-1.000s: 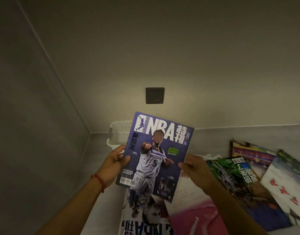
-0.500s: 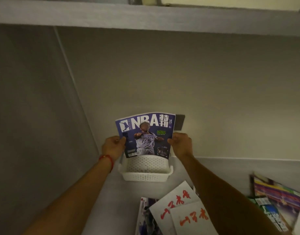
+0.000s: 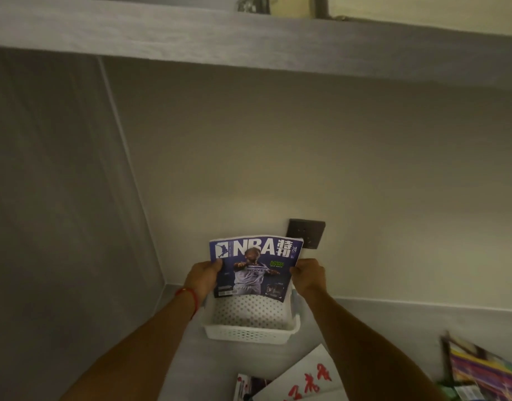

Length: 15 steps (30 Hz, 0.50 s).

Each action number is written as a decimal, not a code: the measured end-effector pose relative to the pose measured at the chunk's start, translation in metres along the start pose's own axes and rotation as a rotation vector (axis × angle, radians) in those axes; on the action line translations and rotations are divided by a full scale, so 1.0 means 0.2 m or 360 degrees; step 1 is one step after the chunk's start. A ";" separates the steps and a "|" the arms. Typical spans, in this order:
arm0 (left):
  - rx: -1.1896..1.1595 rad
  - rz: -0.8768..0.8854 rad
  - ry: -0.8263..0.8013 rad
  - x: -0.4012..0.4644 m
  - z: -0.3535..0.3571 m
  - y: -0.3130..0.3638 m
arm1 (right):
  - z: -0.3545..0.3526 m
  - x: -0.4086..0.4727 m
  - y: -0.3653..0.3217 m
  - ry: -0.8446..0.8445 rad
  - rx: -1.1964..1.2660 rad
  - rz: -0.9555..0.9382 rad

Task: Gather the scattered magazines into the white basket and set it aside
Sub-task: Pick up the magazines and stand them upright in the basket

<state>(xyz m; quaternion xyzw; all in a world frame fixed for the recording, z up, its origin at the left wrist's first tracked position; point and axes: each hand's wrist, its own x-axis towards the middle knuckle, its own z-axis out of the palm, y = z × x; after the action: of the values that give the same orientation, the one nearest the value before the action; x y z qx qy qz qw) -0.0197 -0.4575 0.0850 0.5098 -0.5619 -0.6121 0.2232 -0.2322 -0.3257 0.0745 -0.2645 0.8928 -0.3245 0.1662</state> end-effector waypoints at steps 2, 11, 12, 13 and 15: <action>-0.0132 -0.0032 -0.0048 0.00 0.02 0.01 | 0.01 0.01 0.00 0.0002 0.0105 0.0052; -0.0165 0.0155 -0.0062 -0.02 0.05 0.08 | 0.04 -0.07 0.01 -0.0362 0.0834 0.0039; -0.0150 0.0162 -0.0049 -0.03 0.06 0.07 | 0.04 -0.09 0.02 -0.0381 0.0817 0.0047; -0.0145 0.0174 -0.0039 -0.04 0.06 0.06 | 0.04 -0.10 0.03 -0.0395 0.0766 0.0076; -0.0127 0.0204 0.0015 -0.09 0.07 0.02 | 0.02 -0.16 0.08 -0.0418 0.0633 0.0144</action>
<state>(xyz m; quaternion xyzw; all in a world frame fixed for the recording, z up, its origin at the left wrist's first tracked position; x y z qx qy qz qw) -0.0261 -0.4377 0.0933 0.4663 -0.5673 -0.6162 0.2847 -0.2103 -0.2987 0.0638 -0.2263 0.7930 -0.4490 0.3440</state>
